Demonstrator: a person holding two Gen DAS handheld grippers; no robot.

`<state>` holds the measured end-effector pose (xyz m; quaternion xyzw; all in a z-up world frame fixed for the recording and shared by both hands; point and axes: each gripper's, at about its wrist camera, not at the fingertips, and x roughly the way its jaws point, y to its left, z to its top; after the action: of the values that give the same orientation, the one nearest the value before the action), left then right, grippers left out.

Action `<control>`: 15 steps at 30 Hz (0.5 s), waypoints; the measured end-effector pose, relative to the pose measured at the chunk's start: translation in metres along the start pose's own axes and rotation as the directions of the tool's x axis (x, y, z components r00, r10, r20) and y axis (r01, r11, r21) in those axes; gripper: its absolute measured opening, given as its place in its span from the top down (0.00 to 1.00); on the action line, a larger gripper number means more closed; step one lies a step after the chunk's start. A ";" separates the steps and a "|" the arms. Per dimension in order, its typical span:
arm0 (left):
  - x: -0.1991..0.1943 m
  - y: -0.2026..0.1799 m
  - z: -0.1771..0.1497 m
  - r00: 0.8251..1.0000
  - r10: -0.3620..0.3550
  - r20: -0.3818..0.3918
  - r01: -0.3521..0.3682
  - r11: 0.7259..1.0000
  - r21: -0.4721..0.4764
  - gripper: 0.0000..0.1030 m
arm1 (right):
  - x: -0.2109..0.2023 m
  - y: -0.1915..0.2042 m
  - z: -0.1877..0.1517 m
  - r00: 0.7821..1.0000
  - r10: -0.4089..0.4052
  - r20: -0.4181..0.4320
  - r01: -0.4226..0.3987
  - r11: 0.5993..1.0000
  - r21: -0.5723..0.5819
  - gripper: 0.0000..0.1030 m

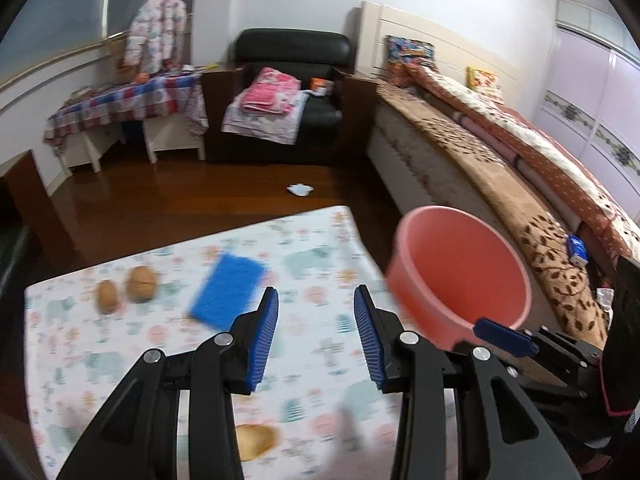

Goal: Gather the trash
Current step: 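Move both grippers back to the blue mesh pad and bread crust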

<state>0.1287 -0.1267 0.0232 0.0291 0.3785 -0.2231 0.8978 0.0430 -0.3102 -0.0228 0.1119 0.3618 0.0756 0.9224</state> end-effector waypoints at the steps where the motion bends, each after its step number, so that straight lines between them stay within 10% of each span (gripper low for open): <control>1: -0.003 0.011 -0.002 1.000 0.017 0.000 -0.017 1.000 -0.006 0.62 | 0.002 0.007 -0.001 1.000 0.020 -0.006 -0.020 1.000 -0.015 0.64; 15: -0.020 0.093 -0.028 0.995 0.096 -0.014 -0.097 0.989 -0.108 0.62 | 0.056 0.093 -0.028 0.960 0.187 -0.207 -0.214 0.970 -0.116 0.64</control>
<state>0.1370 -0.0294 0.0064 -0.0006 0.3923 -0.1582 0.9061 0.0590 -0.2042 -0.0550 0.0764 0.4309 0.2042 0.8756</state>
